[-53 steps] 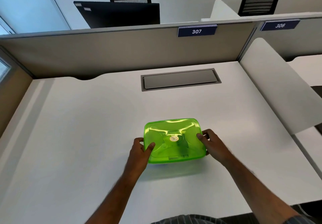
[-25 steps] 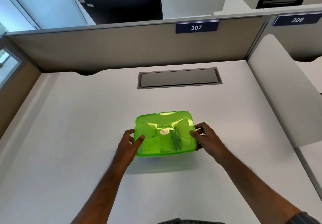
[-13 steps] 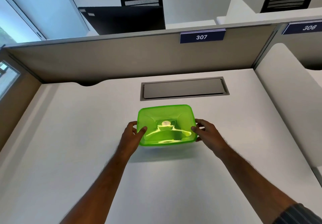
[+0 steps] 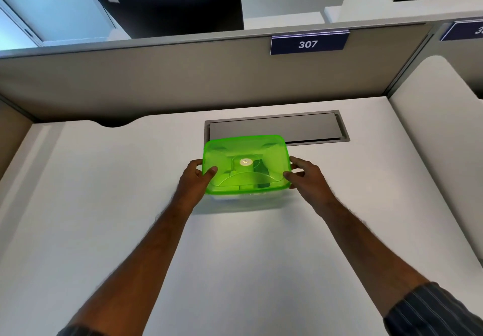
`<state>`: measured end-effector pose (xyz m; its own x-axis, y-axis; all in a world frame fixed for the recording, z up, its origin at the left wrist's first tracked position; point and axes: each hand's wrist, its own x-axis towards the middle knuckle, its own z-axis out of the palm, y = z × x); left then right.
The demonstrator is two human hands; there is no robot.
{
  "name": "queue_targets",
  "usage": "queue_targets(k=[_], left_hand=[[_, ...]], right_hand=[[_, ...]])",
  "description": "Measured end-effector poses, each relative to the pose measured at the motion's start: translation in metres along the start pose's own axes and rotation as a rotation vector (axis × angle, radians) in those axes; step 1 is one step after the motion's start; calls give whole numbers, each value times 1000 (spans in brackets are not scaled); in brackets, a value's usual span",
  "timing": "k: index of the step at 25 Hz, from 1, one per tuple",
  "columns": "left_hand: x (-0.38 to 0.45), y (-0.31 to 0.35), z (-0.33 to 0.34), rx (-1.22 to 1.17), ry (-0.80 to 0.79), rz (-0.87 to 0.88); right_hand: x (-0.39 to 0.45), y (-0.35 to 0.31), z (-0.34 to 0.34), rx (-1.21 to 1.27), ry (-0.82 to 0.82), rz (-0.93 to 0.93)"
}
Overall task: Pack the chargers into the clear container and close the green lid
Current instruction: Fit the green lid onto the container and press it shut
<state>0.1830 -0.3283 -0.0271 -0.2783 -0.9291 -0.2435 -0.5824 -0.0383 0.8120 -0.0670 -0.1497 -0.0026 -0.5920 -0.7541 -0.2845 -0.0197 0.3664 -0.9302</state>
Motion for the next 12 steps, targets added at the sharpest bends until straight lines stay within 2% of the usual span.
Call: queue_targets(k=[12], left_hand=[[21,6,7,-24,0,32]], right_hand=[[22,-8,0,-7,27,-2]])
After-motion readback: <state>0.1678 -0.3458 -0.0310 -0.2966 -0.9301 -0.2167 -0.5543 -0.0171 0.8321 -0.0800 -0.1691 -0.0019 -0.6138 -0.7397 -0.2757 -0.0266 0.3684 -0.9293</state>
